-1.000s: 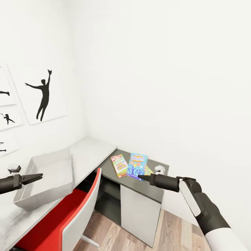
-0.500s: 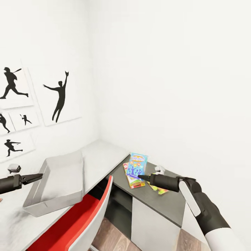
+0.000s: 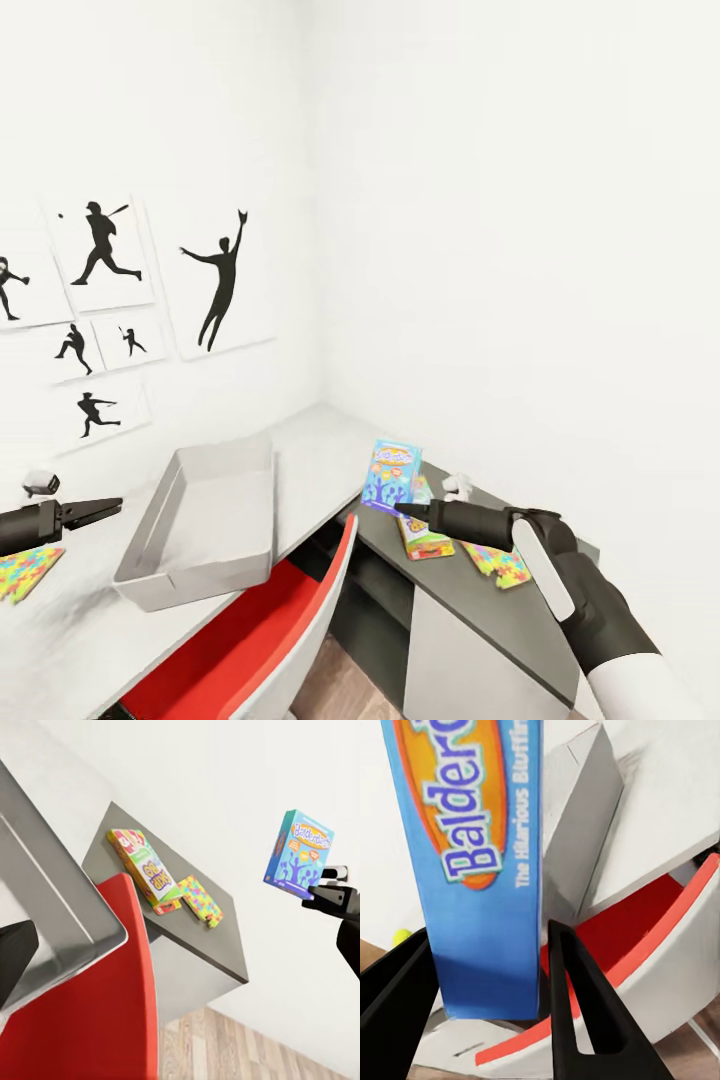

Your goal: Put all the toys in the child's room - the three board games (two on the bed and one on the table), the two jigsaw puzzles on the table, and the tennis ball on the table - inside the toy box on the table in the child's room.

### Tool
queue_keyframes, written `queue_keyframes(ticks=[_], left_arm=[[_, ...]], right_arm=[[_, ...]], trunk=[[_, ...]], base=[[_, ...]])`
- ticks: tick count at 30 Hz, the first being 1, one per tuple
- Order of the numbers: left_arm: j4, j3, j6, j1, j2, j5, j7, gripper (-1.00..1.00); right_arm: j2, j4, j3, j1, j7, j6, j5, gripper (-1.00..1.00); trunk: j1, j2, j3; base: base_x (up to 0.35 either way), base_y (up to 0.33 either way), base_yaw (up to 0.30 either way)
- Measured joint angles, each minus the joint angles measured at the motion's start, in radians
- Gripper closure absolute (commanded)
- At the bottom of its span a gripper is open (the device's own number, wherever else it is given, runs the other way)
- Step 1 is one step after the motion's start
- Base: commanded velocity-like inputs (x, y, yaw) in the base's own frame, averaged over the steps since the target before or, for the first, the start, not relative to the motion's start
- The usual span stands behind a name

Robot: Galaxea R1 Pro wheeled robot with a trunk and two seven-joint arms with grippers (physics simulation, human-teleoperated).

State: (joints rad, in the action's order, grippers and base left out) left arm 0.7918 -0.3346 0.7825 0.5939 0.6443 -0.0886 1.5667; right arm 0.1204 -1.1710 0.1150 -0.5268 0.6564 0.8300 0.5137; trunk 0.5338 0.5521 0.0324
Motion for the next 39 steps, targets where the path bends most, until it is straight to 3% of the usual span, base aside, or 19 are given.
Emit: queue_keyframes(ticks=[10, 17, 23, 39], left_arm=[[0.0, 0.0, 0.0, 0.0, 0.0, 0.0, 0.0, -1.0], [0.0, 0.0, 0.0, 0.0, 0.0, 0.0, 0.0, -1.0], [-0.001, 0.0, 0.0, 0.0, -0.001, 0.0, 0.0, -1.0], [-0.001, 0.001, 0.002, 0.001, -0.004, 0.0, 0.0, -1.0]], right_arm=[[0.0, 0.0, 0.004, 0.0, -0.001, 0.0, 0.0, 1.0], [0.0, 0.001, 0.004, 0.0, -0.001, 0.002, 0.004, 1.0], [0.0, 0.001, 0.004, 0.0, -0.001, 0.001, 0.003, 1.0], [0.0, 0.001, 0.004, -0.001, -0.001, 0.0, -0.001, 1.0]], trunk=[[0.0, 0.0, -0.008], [0.0, 0.0, -0.013], [0.0, 0.0, -0.017], [0.0, 0.001, -0.028]], base=[[0.0, -0.012, 0.257], [0.035, -0.239, 0.265], [0.189, -0.19, 0.265], [0.254, -0.01, 0.267]])
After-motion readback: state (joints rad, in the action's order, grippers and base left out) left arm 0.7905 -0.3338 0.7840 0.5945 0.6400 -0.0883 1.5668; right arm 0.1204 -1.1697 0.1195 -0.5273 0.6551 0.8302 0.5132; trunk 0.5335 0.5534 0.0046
